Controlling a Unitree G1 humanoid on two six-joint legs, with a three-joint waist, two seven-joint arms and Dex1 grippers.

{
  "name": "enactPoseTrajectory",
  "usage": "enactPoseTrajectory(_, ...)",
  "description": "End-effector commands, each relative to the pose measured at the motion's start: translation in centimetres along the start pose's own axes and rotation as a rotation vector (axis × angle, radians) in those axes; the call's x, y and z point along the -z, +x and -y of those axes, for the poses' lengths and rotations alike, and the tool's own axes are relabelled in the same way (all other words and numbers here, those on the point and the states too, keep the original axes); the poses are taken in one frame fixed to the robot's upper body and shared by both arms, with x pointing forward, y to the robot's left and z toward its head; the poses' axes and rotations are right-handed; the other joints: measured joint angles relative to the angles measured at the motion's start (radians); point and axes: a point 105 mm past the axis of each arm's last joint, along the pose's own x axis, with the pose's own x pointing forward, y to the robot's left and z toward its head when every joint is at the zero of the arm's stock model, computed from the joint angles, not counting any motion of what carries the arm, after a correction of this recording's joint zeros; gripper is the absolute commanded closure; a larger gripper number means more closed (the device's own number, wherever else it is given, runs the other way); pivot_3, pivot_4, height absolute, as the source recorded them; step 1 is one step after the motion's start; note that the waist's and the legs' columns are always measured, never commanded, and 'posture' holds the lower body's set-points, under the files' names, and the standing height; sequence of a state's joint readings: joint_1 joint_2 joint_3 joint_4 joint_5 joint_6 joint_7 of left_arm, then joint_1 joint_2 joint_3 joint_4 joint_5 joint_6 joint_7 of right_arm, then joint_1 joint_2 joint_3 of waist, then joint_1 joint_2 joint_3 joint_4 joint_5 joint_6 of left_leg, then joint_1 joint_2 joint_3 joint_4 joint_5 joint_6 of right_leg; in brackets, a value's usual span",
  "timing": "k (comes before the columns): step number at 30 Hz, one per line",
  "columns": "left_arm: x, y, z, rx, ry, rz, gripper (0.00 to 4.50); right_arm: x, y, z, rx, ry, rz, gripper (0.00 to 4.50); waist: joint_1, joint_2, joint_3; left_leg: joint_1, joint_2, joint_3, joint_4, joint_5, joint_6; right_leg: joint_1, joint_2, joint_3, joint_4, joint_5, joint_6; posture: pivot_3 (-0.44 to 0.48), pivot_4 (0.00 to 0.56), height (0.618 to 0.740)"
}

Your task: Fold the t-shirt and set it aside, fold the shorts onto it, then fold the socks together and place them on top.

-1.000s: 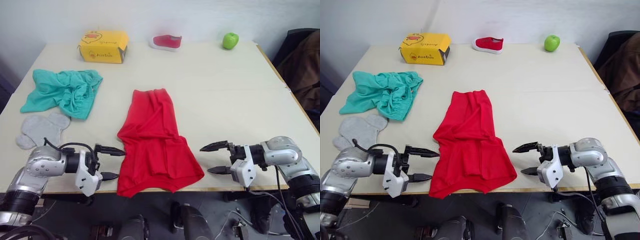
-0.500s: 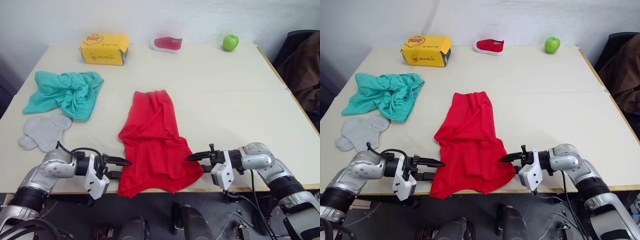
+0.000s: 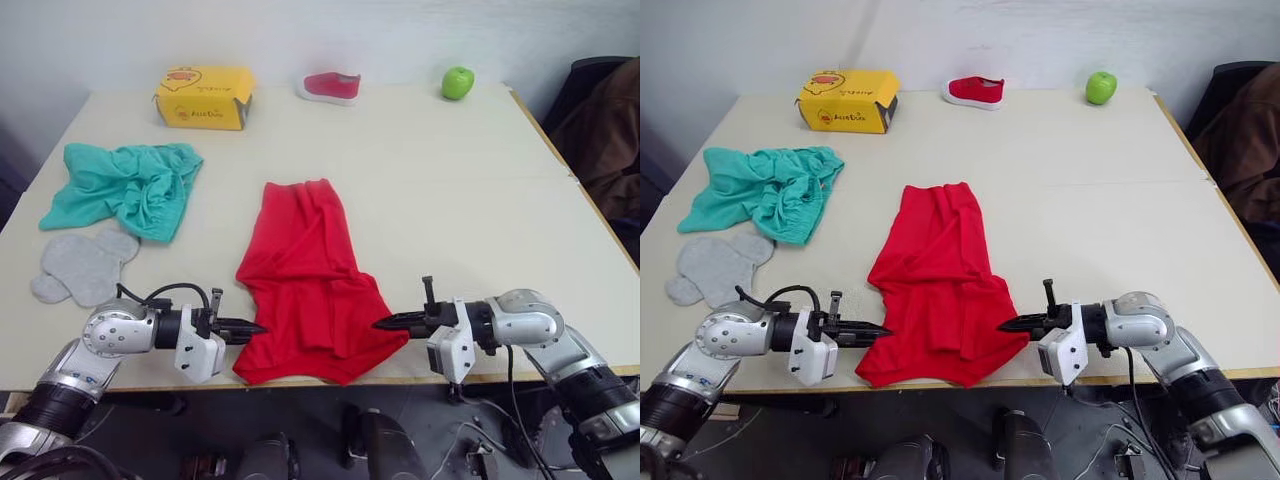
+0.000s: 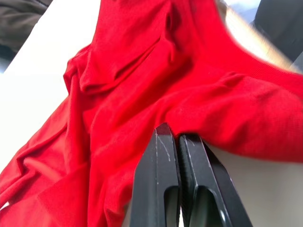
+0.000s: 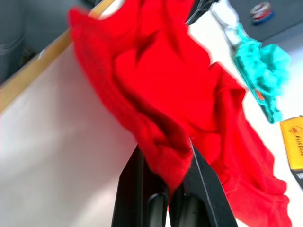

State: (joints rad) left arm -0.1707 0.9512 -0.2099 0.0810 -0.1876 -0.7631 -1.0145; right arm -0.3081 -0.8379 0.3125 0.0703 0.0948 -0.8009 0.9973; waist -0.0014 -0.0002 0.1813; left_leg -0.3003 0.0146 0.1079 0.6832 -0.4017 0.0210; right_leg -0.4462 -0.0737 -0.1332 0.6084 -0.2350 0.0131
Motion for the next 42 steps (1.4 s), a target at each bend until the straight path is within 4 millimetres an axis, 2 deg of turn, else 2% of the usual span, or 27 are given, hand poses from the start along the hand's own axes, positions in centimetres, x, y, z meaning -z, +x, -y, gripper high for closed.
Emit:
enactPoseTrajectory(1,-2.1,-0.8,0.1,0.032,-0.140,0.052,4.48,-2.2,-0.7,0.8,0.044,0.100,0.026,4.50,0.001,0.000,0.001,0.000,0.000,0.000,0.000,0.000,0.000,0.000,0.000,0.000,0.000,0.000,0.000,0.000,0.150,0.740)
enactPoseTrajectory(3,-3.0,-1.0,0.9,0.090,-0.223,0.065,4.48,-3.2,-1.0,0.1,0.030,0.140,0.024,4.50,0.003,0.000,0.001,0.000,0.000,-0.001,0.000,0.000,0.000,0.000,0.000,0.000,-0.003,0.000,0.000,0.000,0.150,0.740)
enactPoseTrajectory(7,-3.4,-1.2,1.7,0.131,-0.497,0.062,4.48,-4.3,-1.7,-1.7,-0.035,0.278,0.024,4.50,0.014,0.000,0.001,0.000,0.000,-0.001,0.000,-0.001,0.001,0.001,0.000,0.000,-0.006,-0.001,0.001,0.000,0.150,0.740)
enactPoseTrajectory(11,-3.9,-1.5,1.3,0.130,-0.595,0.076,4.48,-5.0,-2.2,-2.6,-0.077,0.407,0.031,4.50,0.024,-0.001,0.002,-0.001,0.000,-0.001,0.000,-0.002,0.001,0.000,0.001,0.001,-0.007,-0.001,0.001,0.000,0.150,0.740)
enactPoseTrajectory(15,-3.6,-1.9,0.2,0.091,-0.626,0.068,4.48,-5.0,-2.8,-2.3,-0.081,0.474,0.031,4.50,0.026,-0.001,0.002,-0.001,0.000,-0.001,0.000,-0.002,0.000,0.000,0.002,0.001,-0.007,-0.002,0.001,0.000,0.150,0.740)
enactPoseTrajectory(17,-2.7,-2.1,-1.6,0.002,-0.649,0.064,4.48,-4.1,-3.1,-1.0,-0.035,0.490,0.023,4.50,0.027,-0.001,0.002,-0.001,0.000,-0.001,0.000,-0.002,0.000,0.000,0.002,0.001,-0.007,-0.002,0.001,0.000,0.150,0.740)
enactPoseTrajectory(21,-0.3,-2.8,-6.8,-0.220,-0.689,0.075,4.48,-1.9,-2.8,3.7,0.049,0.440,0.014,4.50,0.024,-0.003,0.003,-0.001,0.000,-0.001,0.002,-0.002,0.000,0.001,0.002,0.001,-0.006,-0.001,0.001,0.000,0.150,0.740)
enactPoseTrajectory(23,0.4,-3.0,-8.7,-0.293,-0.702,0.083,4.48,-0.8,-2.3,5.8,0.065,0.400,-0.002,4.50,0.020,-0.003,0.003,-0.001,0.000,-0.001,0.001,-0.002,-0.001,0.001,0.002,0.001,-0.004,-0.001,0.001,0.000,0.150,0.740)
enactPoseTrajectory(24,1.1,-3.1,-10.0,-0.344,-0.716,0.085,4.48,0.3,-1.9,7.4,0.094,0.393,-0.013,4.50,0.019,-0.003,0.003,-0.001,0.000,-0.001,0.001,-0.001,-0.002,0.000,0.003,0.000,-0.004,-0.001,0.001,0.000,0.150,0.740)
enactPoseTrajectory(27,2.6,-3.1,-12.4,-0.434,-0.765,0.086,4.48,2.9,-1.2,10.5,0.155,0.416,-0.049,4.50,0.015,-0.003,0.003,-0.003,0.000,0.000,0.001,0.000,-0.003,-0.002,0.004,0.000,0.000,-0.001,0.001,0.000,0.150,0.740)
enactPoseTrajectory(30,4.3,-2.5,-13.9,-0.480,-0.811,0.064,4.48,5.5,-0.4,13.2,0.217,0.492,-0.087,4.50,0.007,-0.003,0.003,-0.007,0.000,-0.001,0.003,0.000,-0.002,-0.003,0.004,-0.001,0.000,-0.001,0.001,0.000,0.150,0.740)
enactPoseTrajectory(32,6.4,-1.4,-15.0,-0.522,-0.858,0.026,4.48,7.6,1.3,15.1,0.264,0.554,-0.143,4.50,0.000,-0.003,0.003,-0.008,0.000,-0.001,0.006,0.001,-0.002,-0.004,0.004,-0.002,0.001,-0.001,0.001,0.000,0.150,0.740)
enactPoseTrajectory(34,7.9,-0.6,-15.7,-0.568,-0.900,0.006,4.48,9.0,2.5,16.1,0.290,0.547,-0.208,4.50,-0.004,-0.003,0.003,-0.014,0.000,-0.002,0.011,0.001,-0.002,-0.007,0.004,-0.003,0.004,-0.001,0.001,0.000,0.150,0.740)
enactPoseTrajectory(36,8.7,-0.2,-15.9,-0.589,-0.905,-0.008,4.48,9.7,2.8,16.7,0.317,0.545,-0.244,4.50,-0.008,-0.003,0.003,-0.023,0.000,-0.002,0.015,0.001,-0.002,-0.017,0.003,-0.003,0.009,-0.001,0.001,0.000,0.150,0.740)
enactPoseTrajectory(38,9.3,0.1,-15.8,-0.594,-0.890,-0.023,4.48,10.3,2.9,17.3,0.361,0.588,-0.260,4.50,-0.015,-0.003,0.003,-0.025,0.000,-0.003,0.015,0.001,-0.002,-0.019,0.003,-0.004,0.009,-0.001,0.001,0.000,0.150,0.740)
enactPoseTrajectory(42,9.7,-0.3,-16.2,-0.634,-0.908,-0.003,4.48,10.4,2.8,18.4,0.421,0.654,-0.232,4.50,-0.029,-0.003,0.003,-0.036,-0.001,-0.005,0.021,0.001,-0.001,-0.028,-0.001,-0.006,0.013,-0.001,0.001,0.000,0.150,0.740)
